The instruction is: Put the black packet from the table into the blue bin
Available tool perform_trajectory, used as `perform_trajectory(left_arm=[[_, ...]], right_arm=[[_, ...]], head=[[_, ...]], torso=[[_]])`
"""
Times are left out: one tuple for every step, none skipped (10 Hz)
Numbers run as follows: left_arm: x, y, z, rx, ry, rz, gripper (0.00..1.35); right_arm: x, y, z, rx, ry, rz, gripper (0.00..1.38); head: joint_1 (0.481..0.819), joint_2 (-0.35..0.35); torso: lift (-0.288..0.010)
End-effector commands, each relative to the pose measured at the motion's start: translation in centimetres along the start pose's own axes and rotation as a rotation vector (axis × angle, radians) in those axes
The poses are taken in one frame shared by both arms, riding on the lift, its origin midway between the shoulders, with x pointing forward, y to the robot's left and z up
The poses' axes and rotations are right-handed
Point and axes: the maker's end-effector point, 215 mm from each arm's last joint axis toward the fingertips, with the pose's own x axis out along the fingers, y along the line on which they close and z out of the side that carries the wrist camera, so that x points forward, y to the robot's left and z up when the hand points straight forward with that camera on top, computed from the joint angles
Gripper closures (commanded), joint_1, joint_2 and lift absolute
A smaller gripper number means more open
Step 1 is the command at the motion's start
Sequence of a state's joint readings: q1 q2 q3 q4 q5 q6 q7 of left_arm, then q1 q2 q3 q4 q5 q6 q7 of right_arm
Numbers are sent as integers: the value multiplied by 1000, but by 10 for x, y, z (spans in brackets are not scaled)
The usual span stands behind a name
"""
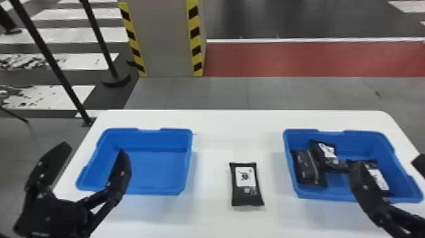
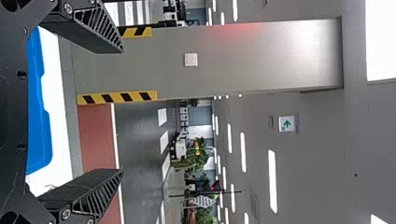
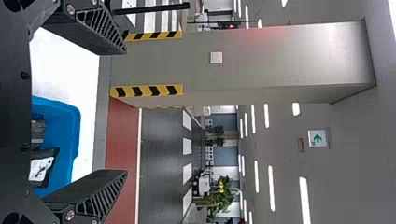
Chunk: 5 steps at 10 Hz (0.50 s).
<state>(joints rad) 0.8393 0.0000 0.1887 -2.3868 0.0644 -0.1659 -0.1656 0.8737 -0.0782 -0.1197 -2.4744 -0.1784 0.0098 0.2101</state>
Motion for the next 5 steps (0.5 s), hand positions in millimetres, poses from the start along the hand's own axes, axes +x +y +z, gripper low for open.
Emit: perform_trajectory(left_arm=[[0, 0, 0, -2, -1, 1, 114], [0, 0, 2, -1, -6, 1, 114], [0, 1, 2, 1, -6, 2, 113], [0, 0, 2, 3, -5, 2, 114], [0, 1, 1, 0, -3, 2, 114]], right_arm=[[0, 0, -1, 3, 1, 0, 110], [0, 0, -2, 2, 4, -1, 110], [0, 0, -2, 4, 3, -1, 110], [0, 0, -2, 6, 3, -1, 110], [0, 0, -2, 6, 3, -1, 110]], head=[[695, 82], [695, 81], [695, 80], [695, 80], [695, 81]], torso=[[-110], [-110], [-110], [-110], [-110]])
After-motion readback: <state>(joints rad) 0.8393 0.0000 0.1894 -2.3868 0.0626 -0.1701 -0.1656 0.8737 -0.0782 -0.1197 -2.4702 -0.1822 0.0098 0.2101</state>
